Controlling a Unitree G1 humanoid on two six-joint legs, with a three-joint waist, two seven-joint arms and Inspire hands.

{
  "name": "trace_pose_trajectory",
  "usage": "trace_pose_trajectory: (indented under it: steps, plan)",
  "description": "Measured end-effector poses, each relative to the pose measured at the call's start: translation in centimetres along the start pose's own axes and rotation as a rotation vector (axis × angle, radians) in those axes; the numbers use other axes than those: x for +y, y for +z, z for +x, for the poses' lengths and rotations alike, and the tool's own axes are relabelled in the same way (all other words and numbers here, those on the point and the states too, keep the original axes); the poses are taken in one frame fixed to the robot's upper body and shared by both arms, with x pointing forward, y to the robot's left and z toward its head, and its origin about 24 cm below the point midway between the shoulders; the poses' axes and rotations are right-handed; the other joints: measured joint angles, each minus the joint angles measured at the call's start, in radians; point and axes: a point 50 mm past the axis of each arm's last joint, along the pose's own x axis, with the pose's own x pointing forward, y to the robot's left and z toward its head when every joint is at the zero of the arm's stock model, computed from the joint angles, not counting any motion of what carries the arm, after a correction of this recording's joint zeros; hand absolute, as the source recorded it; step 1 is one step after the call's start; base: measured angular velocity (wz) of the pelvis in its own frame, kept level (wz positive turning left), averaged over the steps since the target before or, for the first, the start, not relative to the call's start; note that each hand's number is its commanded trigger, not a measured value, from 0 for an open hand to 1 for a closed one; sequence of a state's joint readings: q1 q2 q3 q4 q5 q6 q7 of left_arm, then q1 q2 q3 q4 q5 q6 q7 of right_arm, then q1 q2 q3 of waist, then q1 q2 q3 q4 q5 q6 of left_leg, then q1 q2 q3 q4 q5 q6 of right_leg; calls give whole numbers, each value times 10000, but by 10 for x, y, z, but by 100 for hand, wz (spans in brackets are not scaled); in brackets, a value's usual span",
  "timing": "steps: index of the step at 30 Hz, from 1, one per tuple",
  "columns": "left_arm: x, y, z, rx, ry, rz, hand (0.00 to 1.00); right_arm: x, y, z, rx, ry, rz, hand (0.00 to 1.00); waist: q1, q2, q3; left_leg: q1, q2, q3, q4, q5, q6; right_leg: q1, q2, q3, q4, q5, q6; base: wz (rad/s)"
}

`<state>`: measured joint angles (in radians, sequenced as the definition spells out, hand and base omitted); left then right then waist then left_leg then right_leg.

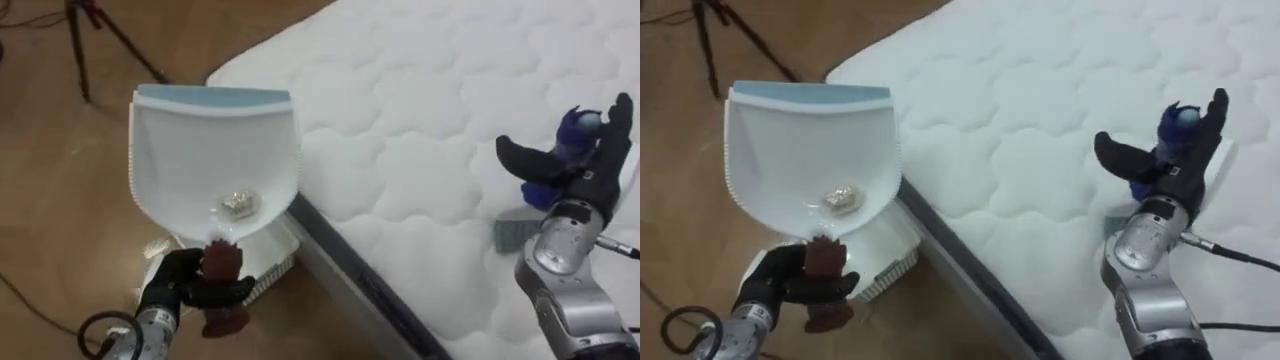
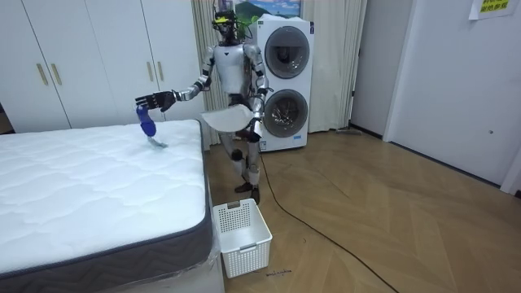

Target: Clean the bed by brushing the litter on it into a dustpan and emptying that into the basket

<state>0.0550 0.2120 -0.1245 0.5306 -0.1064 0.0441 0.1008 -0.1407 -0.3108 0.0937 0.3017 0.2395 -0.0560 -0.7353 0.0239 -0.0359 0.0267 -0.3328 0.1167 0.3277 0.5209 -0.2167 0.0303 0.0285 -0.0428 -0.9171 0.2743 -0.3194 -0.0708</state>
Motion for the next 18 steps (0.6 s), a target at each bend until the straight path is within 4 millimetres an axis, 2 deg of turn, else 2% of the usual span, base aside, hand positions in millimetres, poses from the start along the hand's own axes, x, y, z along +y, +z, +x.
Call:
trace_pose_trajectory:
  steps: [1, 2, 3, 4, 5, 7, 9, 10, 11, 12, 13, 14, 15, 16, 17, 18]
  plan:
    - [0, -1, 0, 30, 27, 4, 100, 0, -3, -2, 121, 90, -51, 0, -169, 18, -19, 275, -166, -80, -585, 72, -13, -23, -61, 719, 379, -1, 1, 156]
    - [0, 1, 0, -33, 63, 23, 100, -1, -4, -2, 113, 115, -109, 0, -287, -66, -94, 461, -383, -108, -963, 319, 65, -146, -105, 1919, 565, -2, 4, 137]
    - [0, 2, 1, -68, 49, 33, 100, -2, -3, -1, 80, 152, -128, 0, -313, -122, -132, 553, -473, -106, -1179, 454, 93, -271, -130, 2367, 674, -1, 6, 102]
    - [-1, 4, 1, -126, 34, 57, 100, -2, -1, 0, -24, 226, -108, 0, -146, -175, -161, 759, -631, -183, -1586, 700, 106, -416, -231, 2906, 925, 1, 22, 45]
    - [0, 4, 0, -172, 100, 45, 100, -1, 0, 0, -146, 326, -50, 0, 84, -181, -181, 912, -716, -318, -1823, 836, 76, -445, -265, 3163, 1081, 29, 71, 28]
    - [3, 7, 0, -293, 268, 14, 100, 0, 3, 0, -335, 434, -21, 0, 235, -180, -226, 925, -813, -349, -1935, 921, 43, -396, -276, 3200, 1056, 26, 155, 17]
    - [5, 9, -1, -421, 338, -137, 100, 0, 3, -1, -331, 423, -40, 0, 349, -141, -251, 995, -934, -186, -2069, 947, 42, -221, -313, 2761, 1142, 34, 183, 21]
    - [5, 9, -2, -420, 290, -177, 100, -1, 2, -1, -276, 357, -52, 0, 337, -86, -274, 1078, -943, -39, -2190, 990, 90, -339, -519, 2482, 1768, 29, 202, 37]
    - [4, 7, -2, -384, 217, -152, 100, -3, -2, -3, -166, 302, -111, 0, 283, -65, -276, 1336, -979, -152, -2327, 1048, 73, -600, -812, 2639, 3023, 113, 341, 48]
    - [4, 7, -3, -361, 182, -145, 100, -4, -4, -5, -96, 276, -147, 0, 200, -39, -271, 1432, -949, -415, -2316, 1048, 72, -832, -966, 2915, 3810, 295, 527, 78]
    - [4, 6, -3, -346, 157, -78, 100, -6, -9, -8, -10, 247, -177, 0, -12, 132, -218, 1534, -888, -1045, -2251, 1033, 65, -1483, -1097, 3860, 4841, 383, 712, 77]
    - [4, 6, -3, -382, 158, -82, 100, -7, -11, -9, -20, 209, -193, 0, -44, 112, -254, 1528, -911, -1269, -2259, 1017, 88, -1791, -1045, 4496, 4866, 89, 718, 87]
    - [3, 7, -3, -464, 166, -48, 100, -8, -13, -10, -41, 221, -185, 0, -146, 75, -270, 1477, -935, -1495, -2264, 999, 69, -2398, -1124, 5506, 4346, -184, 718, 82]
    - [3, 4, -3, -308, 143, 4, 100, -6, -13, -11, -40, 256, -146, 0, -314, 139, -229, 1320, -1015, -1866, -1944, 918, -1, -2726, -1264, 6324, 3200, -69, 924, 85]
    - [2, 3, -3, -260, 110, 47, 100, -6, -13, -12, -90, 259, -93, 0, -462, 158, -191, 1196, -1055, -2072, -1639, 783, -26, -2866, -1397, 6748, 2630, 212, 1083, 104]
    - [-1, 0, -4, -128, 2, 77, 100, -8, -16, -15, -136, 202, -173, 0, -555, 316, -206, 828, -1083, -2567, -982, 545, -247, -2946, -1438, 6950, 2489, 1122, 963, 90]
